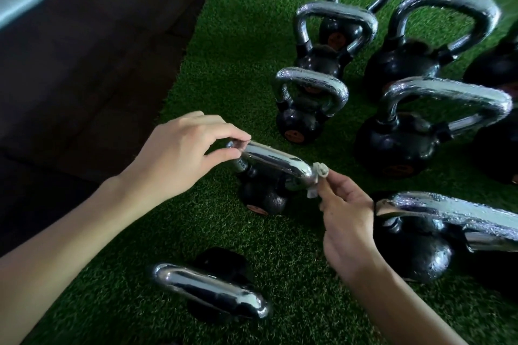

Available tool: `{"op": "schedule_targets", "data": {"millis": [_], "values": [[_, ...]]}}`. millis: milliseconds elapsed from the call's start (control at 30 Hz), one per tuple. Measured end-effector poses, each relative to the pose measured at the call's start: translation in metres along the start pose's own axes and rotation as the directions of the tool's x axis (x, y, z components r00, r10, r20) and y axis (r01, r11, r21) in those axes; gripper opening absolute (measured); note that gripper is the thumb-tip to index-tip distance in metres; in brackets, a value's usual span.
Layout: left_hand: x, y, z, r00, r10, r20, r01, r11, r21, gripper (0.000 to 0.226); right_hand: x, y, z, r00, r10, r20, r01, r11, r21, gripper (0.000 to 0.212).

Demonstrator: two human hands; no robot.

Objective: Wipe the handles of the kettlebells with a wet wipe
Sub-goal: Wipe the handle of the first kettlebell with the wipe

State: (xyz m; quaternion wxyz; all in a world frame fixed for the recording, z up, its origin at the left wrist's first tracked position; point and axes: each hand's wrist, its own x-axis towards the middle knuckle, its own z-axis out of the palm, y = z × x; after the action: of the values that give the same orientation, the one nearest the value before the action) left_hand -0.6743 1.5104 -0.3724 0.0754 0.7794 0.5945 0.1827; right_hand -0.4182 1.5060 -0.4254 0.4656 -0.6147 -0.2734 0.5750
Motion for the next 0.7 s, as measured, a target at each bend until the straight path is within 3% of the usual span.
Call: {"op": "schedule_targets", "data": {"millis": [67, 133, 200, 233, 300, 400, 567, 700], "values": [[-0.002, 0.005, -0.002, 0.999, -0.052, 0.005, 0.052, 0.998, 0.022, 0.034, -0.007, -0.007, 0.000, 0.999, 0.005, 0.035, -0.007, 0.998, 0.069, 0.015], [-0.004, 0.013, -0.004, 0.994, -0.106, -0.026, 0.106, 0.994, 0.004, 0.031, -0.014, -0.017, 0.004, 0.995, -0.085, 0.049, 0.084, 0.996, 0.019, 0.015], [-0.006, 0.028, -0.008, 0.979, -0.202, -0.031, 0.189, 0.954, -0.234, 0.027, -0.022, -0.032, 0.010, 0.971, -0.215, 0.104, 0.216, 0.976, 0.000, 0.016], [-0.004, 0.037, -0.011, 0.959, -0.279, 0.042, 0.270, 0.865, -0.423, 0.029, -0.026, -0.040, 0.014, 0.945, -0.289, 0.152, 0.294, 0.956, -0.013, 0.016], [0.000, 0.054, -0.018, 0.886, -0.351, 0.303, 0.458, 0.558, -0.692, 0.040, -0.033, -0.054, 0.020, 0.863, -0.432, 0.261, 0.469, 0.878, -0.095, 0.016], [0.004, 0.066, -0.022, 0.805, -0.288, 0.519, 0.581, 0.200, -0.789, 0.043, -0.034, -0.064, 0.029, 0.778, -0.515, 0.360, 0.598, 0.783, -0.173, 0.015], [0.005, 0.060, -0.017, 0.781, -0.307, 0.543, 0.572, 0.004, -0.820, 0.038, -0.025, -0.077, 0.033, 0.736, -0.472, 0.486, 0.616, 0.764, -0.192, 0.015], [-0.001, 0.054, -0.016, 0.781, -0.302, 0.546, 0.558, -0.055, -0.828, 0.034, -0.019, -0.080, 0.033, 0.687, -0.429, 0.586, 0.663, 0.700, -0.265, 0.021]]}}
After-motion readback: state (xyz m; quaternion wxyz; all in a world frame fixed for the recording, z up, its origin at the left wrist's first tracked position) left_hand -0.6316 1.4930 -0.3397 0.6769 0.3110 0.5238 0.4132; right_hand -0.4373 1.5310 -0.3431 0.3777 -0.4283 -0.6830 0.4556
